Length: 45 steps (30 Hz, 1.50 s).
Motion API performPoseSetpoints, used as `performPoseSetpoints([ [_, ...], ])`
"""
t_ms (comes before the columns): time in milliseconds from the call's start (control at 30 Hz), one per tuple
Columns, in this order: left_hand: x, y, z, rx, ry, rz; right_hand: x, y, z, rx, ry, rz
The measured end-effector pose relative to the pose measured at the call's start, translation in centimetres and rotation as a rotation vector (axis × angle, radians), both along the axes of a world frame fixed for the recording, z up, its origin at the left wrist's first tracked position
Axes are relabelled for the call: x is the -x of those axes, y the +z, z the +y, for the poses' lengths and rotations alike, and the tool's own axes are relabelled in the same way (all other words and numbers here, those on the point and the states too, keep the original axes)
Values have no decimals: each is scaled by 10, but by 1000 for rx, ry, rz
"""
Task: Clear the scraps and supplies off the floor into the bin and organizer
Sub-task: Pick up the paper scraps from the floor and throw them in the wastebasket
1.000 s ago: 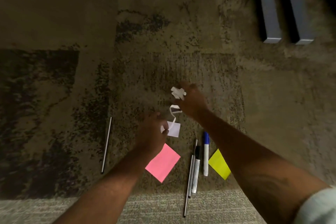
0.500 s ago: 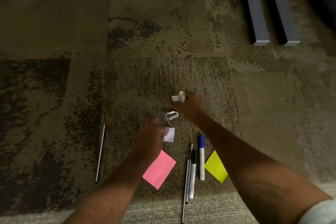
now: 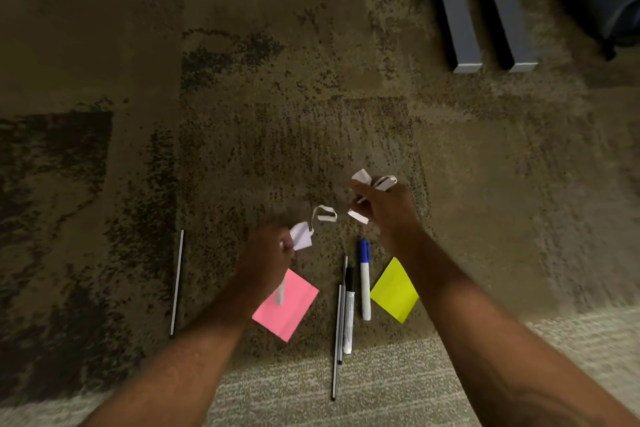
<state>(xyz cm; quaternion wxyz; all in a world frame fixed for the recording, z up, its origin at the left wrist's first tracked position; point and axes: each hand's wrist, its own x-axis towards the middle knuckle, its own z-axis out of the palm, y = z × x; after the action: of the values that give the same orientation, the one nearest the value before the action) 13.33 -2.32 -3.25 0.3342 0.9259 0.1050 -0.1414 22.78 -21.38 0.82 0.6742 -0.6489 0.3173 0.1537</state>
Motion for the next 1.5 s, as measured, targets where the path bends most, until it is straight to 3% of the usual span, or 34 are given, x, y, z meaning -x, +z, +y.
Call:
performPoseSetpoints([
  [300, 69, 90, 10, 333, 719, 6, 78, 101, 18, -98, -125, 32],
  [433, 113, 158, 41, 339, 927, -55, 114, 163, 70, -190, -200, 85],
  [700, 170, 288, 180, 334, 1261, -316, 168, 282, 231, -428, 59, 132],
  [900, 208, 352, 306, 312, 1408, -497, 200, 345, 367, -519, 339, 143],
  [1033, 238, 359, 378, 162, 1424, -473, 218, 352, 451, -492, 477, 181],
  [1300, 267, 313, 473, -95, 1381, -299, 233, 297, 579, -431, 506, 267],
  [1500, 269, 284, 502, -132, 1281, -247, 236, 247, 618, -315, 512, 264],
])
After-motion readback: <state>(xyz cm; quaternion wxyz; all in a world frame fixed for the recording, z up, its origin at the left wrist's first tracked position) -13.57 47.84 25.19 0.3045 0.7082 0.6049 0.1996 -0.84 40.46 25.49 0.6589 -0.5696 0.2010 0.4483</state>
